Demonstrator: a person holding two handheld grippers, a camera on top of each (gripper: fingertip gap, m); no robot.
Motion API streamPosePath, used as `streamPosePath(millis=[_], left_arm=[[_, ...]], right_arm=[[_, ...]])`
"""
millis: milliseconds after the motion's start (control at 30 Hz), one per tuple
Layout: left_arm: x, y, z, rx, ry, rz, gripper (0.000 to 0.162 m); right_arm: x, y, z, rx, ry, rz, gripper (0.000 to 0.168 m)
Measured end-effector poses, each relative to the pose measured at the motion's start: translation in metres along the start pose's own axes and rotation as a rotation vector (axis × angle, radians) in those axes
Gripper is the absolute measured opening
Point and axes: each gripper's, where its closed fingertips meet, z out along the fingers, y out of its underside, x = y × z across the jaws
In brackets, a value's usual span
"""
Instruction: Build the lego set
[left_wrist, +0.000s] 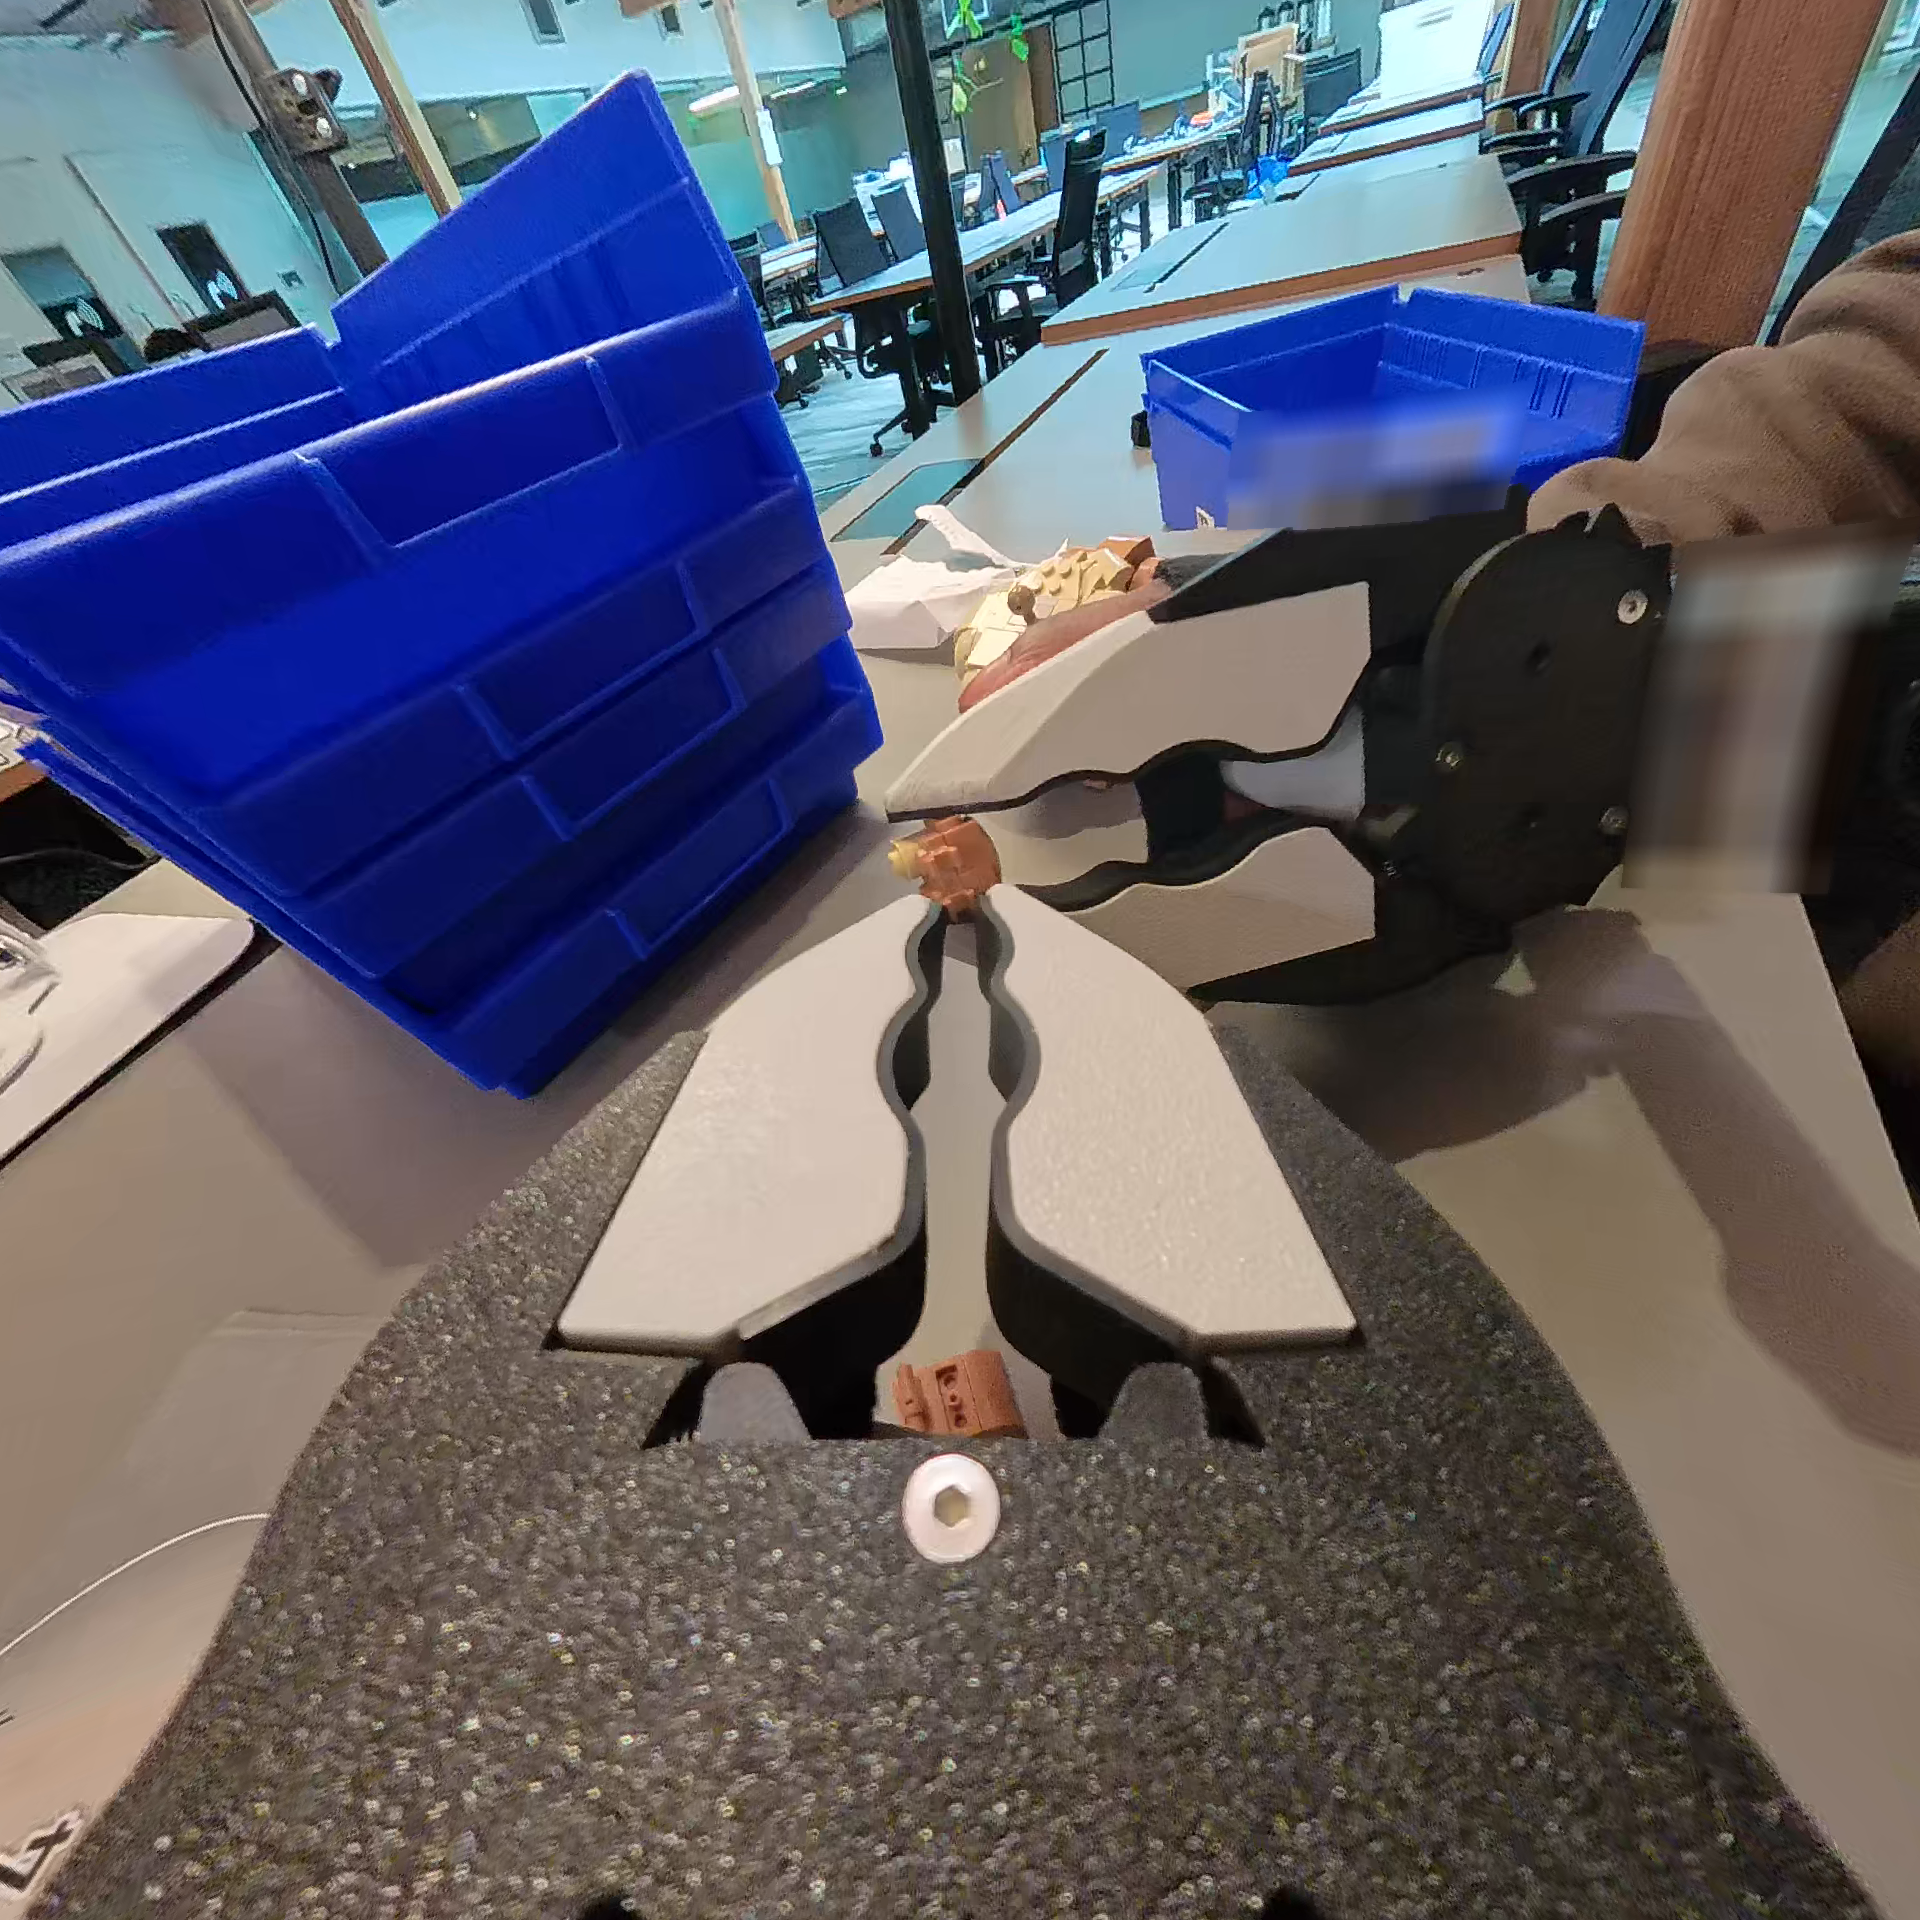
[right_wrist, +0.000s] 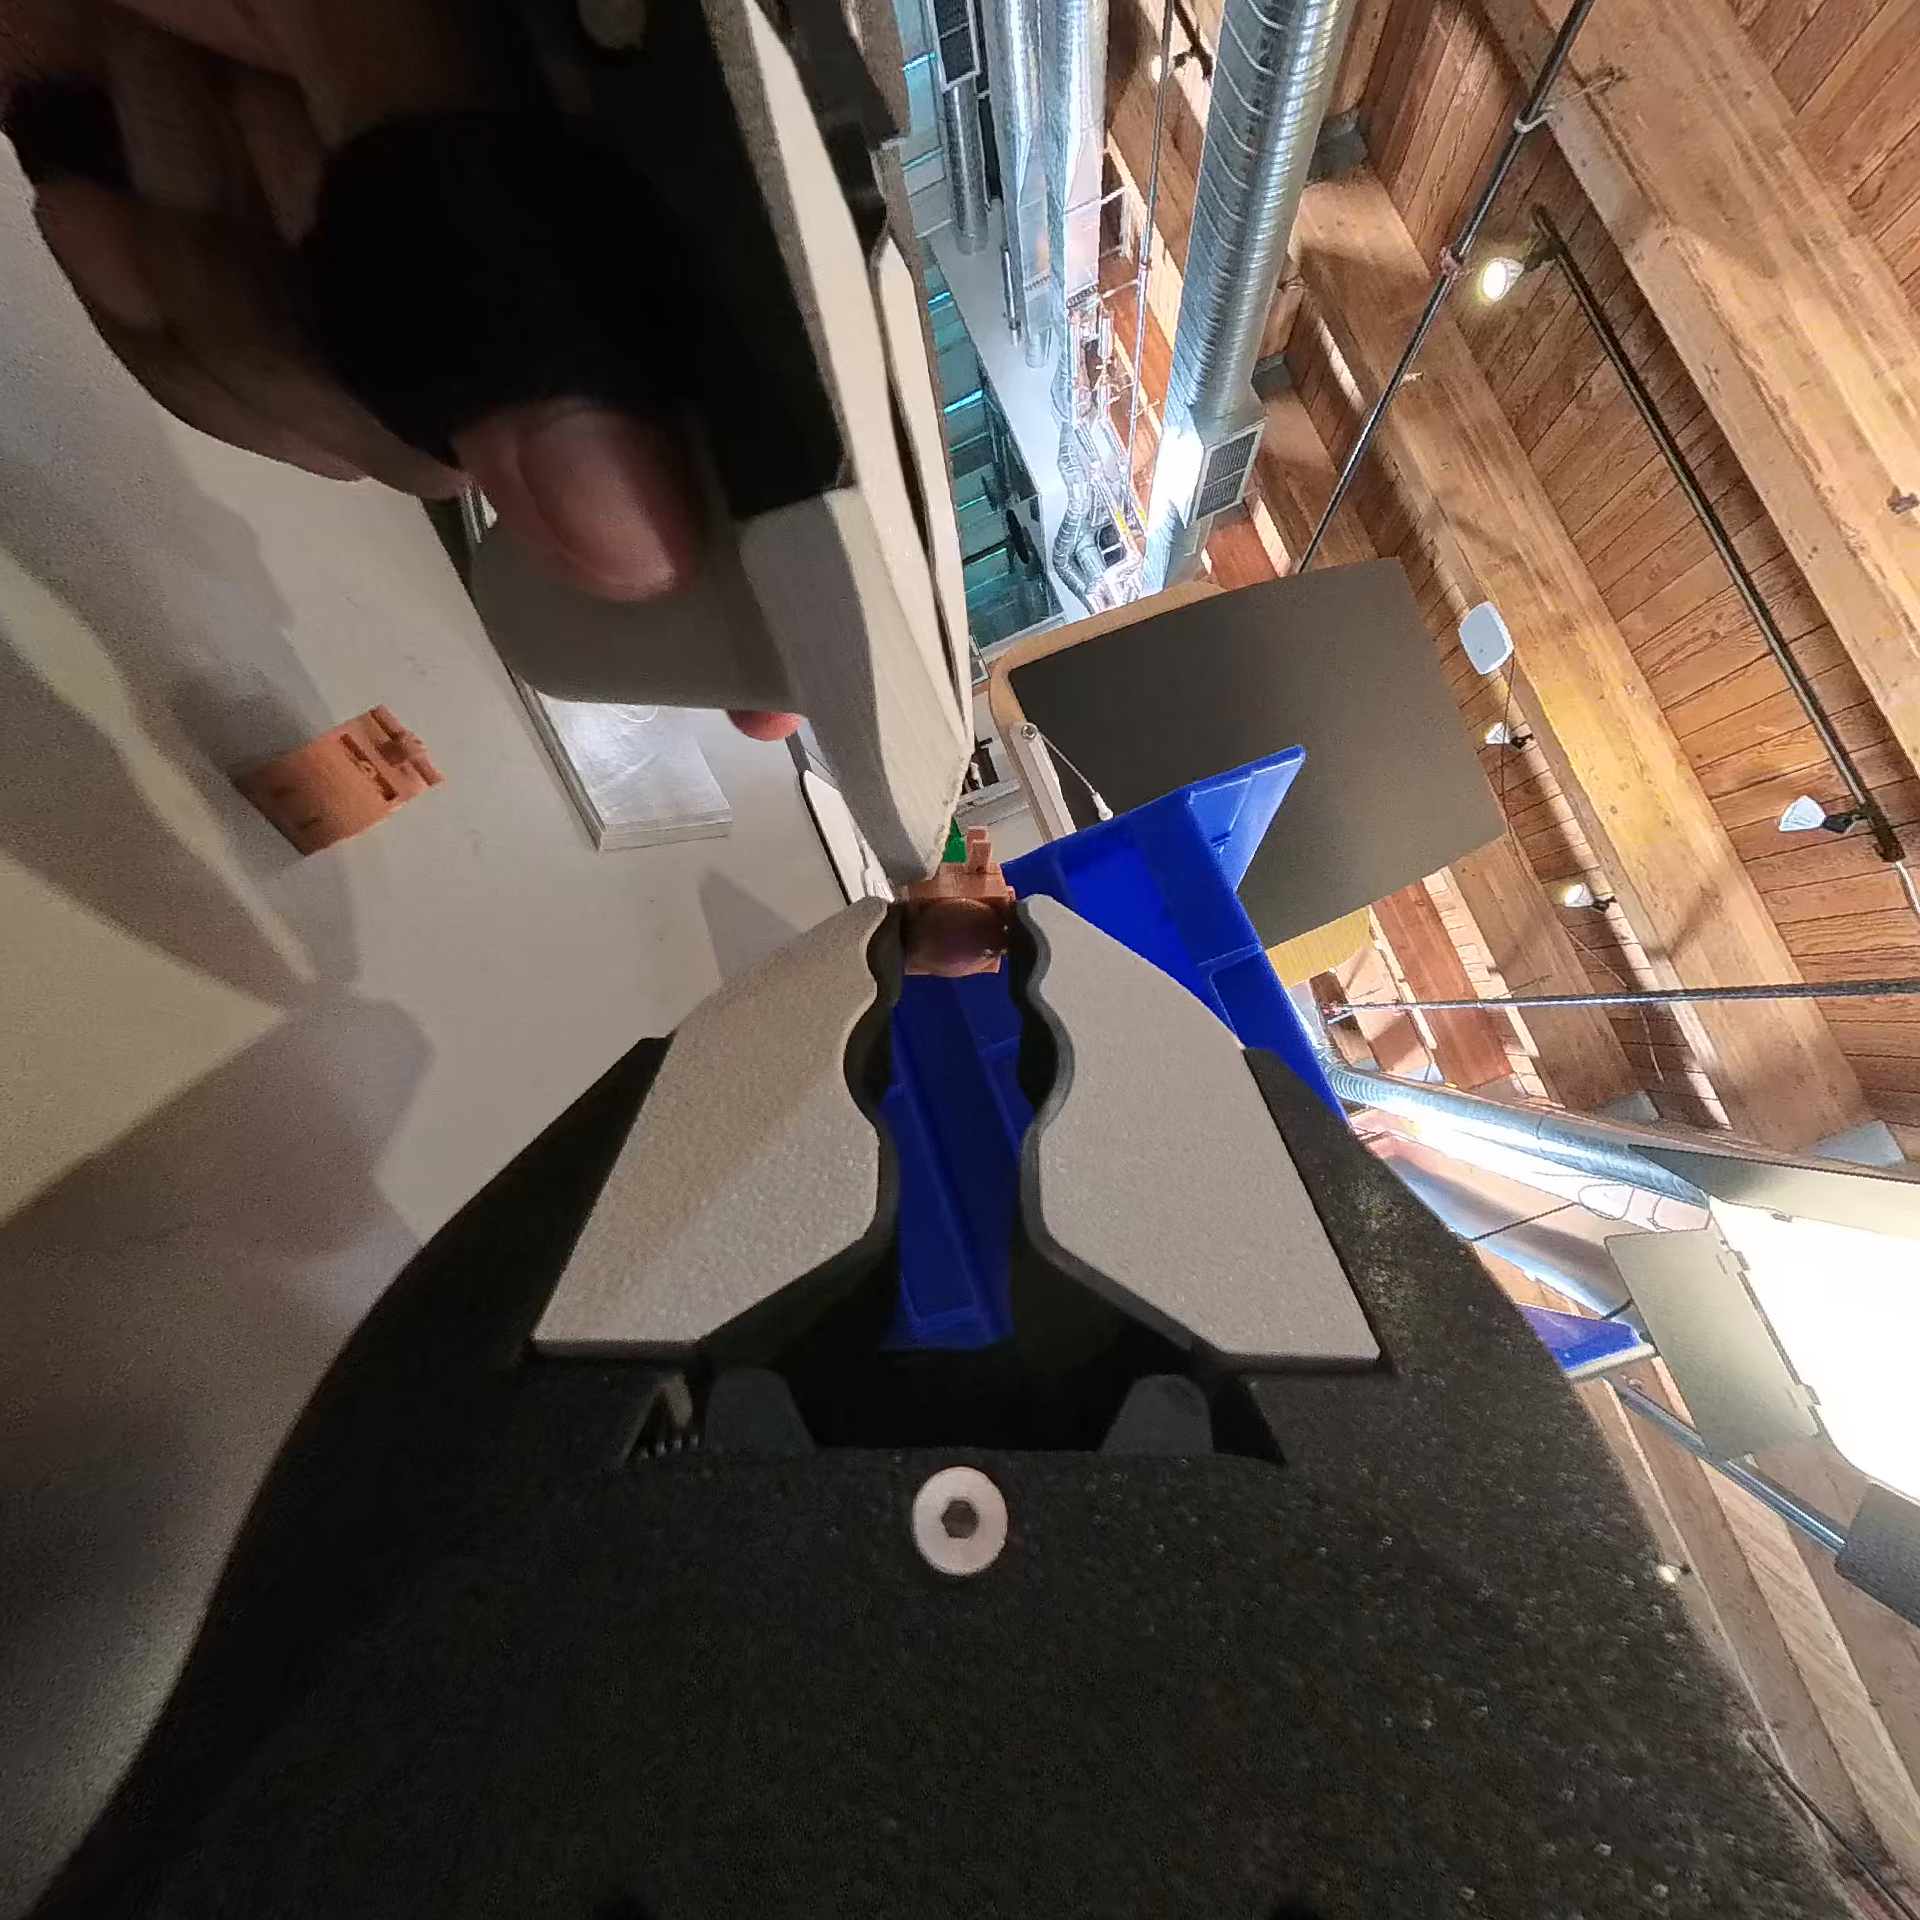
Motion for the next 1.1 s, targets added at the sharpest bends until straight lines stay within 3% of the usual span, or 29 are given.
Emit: streamPosePath(millis=[233, 367, 567, 1100], left_arm=[[0.003, -0.008, 0.000, 0.057, 0.036, -0.056, 0.011], [0.007, -0.015, -0.001, 0.109, 0.168, -0.296, 0.025], [0.009, -0.015, 0.000, 0.117, 0.281, -0.527, 0.029], [0.044, -0.030, -0.017, 0.209, 0.591, -0.416, 0.032]], right_arm=[[0.008, -0.005, -0.004, 0.039, 0.062, -0.060, 0.019], [0.012, -0.009, -0.006, 0.053, 0.101, -0.108, 0.019], [0.012, -0.015, -0.009, 0.081, 0.125, -0.144, 0.019], [0.018, -0.051, -0.032, 0.347, 0.114, -0.023, 0.019]])
